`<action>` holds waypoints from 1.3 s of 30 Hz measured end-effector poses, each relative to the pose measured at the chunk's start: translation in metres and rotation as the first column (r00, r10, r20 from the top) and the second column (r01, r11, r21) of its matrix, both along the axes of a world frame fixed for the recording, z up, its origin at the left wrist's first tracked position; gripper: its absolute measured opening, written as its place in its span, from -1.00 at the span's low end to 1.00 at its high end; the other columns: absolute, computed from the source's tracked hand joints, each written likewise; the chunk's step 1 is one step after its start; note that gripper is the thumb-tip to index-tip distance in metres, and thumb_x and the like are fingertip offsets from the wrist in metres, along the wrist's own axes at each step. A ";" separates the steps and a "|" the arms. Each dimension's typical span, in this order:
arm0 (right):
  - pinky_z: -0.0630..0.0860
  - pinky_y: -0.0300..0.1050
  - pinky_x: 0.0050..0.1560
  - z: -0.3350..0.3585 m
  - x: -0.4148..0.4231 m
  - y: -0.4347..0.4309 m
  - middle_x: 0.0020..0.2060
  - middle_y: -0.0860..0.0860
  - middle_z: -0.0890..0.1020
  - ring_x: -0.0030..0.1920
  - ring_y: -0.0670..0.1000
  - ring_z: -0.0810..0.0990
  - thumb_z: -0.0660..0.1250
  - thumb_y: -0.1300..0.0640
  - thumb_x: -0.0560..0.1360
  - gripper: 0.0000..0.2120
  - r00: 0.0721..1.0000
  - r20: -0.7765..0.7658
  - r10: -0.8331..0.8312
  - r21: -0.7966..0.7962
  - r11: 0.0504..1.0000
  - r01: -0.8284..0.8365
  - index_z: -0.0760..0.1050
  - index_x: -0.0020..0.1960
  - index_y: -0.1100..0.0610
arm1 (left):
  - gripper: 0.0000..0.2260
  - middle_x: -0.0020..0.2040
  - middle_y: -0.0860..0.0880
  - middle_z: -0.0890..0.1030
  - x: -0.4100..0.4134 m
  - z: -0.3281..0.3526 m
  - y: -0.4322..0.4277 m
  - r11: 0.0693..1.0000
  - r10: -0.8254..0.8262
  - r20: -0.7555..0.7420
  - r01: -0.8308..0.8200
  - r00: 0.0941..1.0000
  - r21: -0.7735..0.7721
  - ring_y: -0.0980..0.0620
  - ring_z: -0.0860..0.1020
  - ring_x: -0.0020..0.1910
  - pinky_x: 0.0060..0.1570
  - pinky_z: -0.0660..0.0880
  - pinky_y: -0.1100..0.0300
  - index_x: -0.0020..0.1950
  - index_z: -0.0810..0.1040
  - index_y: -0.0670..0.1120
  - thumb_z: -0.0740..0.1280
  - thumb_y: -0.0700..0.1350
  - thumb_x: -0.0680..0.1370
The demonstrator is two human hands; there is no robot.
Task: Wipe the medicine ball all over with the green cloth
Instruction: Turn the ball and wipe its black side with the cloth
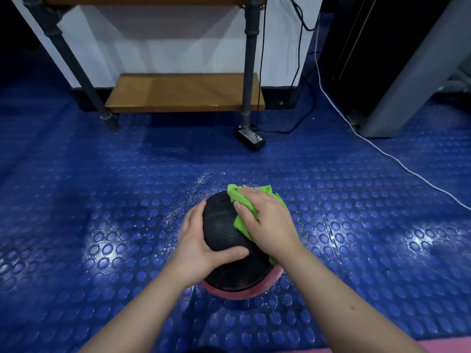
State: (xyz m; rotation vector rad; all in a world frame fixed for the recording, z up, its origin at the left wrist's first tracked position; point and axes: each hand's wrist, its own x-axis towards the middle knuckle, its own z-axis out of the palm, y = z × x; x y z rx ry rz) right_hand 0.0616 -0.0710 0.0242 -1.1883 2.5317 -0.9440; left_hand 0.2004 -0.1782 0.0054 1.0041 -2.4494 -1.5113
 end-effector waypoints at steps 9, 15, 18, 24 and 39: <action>0.37 -0.07 -0.11 0.009 -0.029 0.000 -0.09 0.06 0.61 -0.02 0.11 0.53 0.14 -0.09 0.61 -0.63 0.903 0.307 -0.301 0.143 0.953 0.269 0.54 0.13 0.16 | 0.31 0.54 0.18 0.02 -0.007 0.004 0.002 1.000 -0.025 0.049 0.026 0.998 -0.017 0.08 0.07 0.53 0.53 0.13 -0.01 0.58 -0.03 0.16 0.44 0.53 -0.04; 0.31 -0.09 -0.13 -0.011 -0.054 0.006 -0.11 0.16 0.58 -0.07 0.15 0.48 0.16 -0.04 0.62 -0.61 0.761 0.461 -0.457 0.266 0.889 0.373 0.53 0.11 0.28 | 0.28 0.52 0.28 -0.05 0.008 -0.002 0.007 0.999 -0.033 0.018 0.033 0.999 -0.012 0.09 0.03 0.55 0.52 0.14 -0.10 0.55 -0.08 0.28 0.44 0.57 -0.05; 0.31 -0.06 -0.18 -0.020 -0.056 0.013 -0.15 0.25 0.60 -0.14 0.17 0.51 0.17 -0.04 0.61 -0.57 0.722 0.513 -0.464 0.241 0.885 0.398 0.52 0.02 0.35 | 0.26 0.52 0.30 -0.08 0.017 -0.006 0.008 0.998 -0.055 0.002 0.055 0.998 -0.013 0.11 0.00 0.55 0.53 0.13 -0.11 0.54 -0.10 0.30 0.46 0.56 -0.02; 0.42 -0.07 0.18 0.027 -0.024 -0.010 0.11 -0.07 0.61 0.13 -0.01 0.53 0.18 -0.17 0.57 -0.65 0.936 0.329 -0.121 0.019 0.992 0.121 0.53 0.22 -0.02 | 0.27 0.54 0.24 -0.06 0.015 -0.007 0.010 0.994 -0.075 0.004 0.075 0.997 -0.078 0.12 -0.01 0.56 0.55 0.10 -0.04 0.55 -0.10 0.26 0.42 0.58 -0.01; 0.38 0.01 0.03 0.027 -0.017 -0.042 0.14 0.08 0.59 0.18 0.17 0.50 0.05 -0.18 0.60 -0.61 0.986 0.097 -0.136 0.344 0.934 0.095 0.50 0.16 0.02 | 0.31 0.55 0.15 0.04 -0.007 0.001 0.001 0.997 -0.057 0.036 0.059 0.998 -0.058 0.12 0.06 0.54 0.54 0.09 0.08 0.59 -0.03 0.12 0.38 0.59 -0.03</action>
